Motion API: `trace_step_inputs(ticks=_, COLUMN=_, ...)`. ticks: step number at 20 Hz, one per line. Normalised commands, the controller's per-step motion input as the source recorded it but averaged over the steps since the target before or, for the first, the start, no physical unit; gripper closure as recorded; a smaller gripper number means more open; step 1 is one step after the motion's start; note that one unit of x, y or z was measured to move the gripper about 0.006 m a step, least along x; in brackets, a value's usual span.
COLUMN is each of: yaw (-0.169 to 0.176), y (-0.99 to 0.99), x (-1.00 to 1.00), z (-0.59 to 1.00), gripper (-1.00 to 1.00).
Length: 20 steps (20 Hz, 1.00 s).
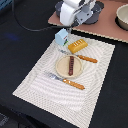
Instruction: Interact with the objects in diverse but meaningful ways.
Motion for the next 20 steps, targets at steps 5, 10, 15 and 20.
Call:
trace_step_inputs(ticks=5, yaw=0.000, y=-0.16, x=-0.74, z=-0.28, gripper=-1.00)
trace_step_inputs(ticks=10, yaw=0.000, y=0.00, x=-0.84, z=-0.27, gripper=-1.00)
trace_step_inputs(ticks=15, yaw=0.000, y=0.00, x=-0.93, z=-0.29, gripper=-1.00)
trace_step_inputs(ticks=20, yaw=0.000, y=0.00, x=-0.82, z=-0.28, gripper=-1.00)
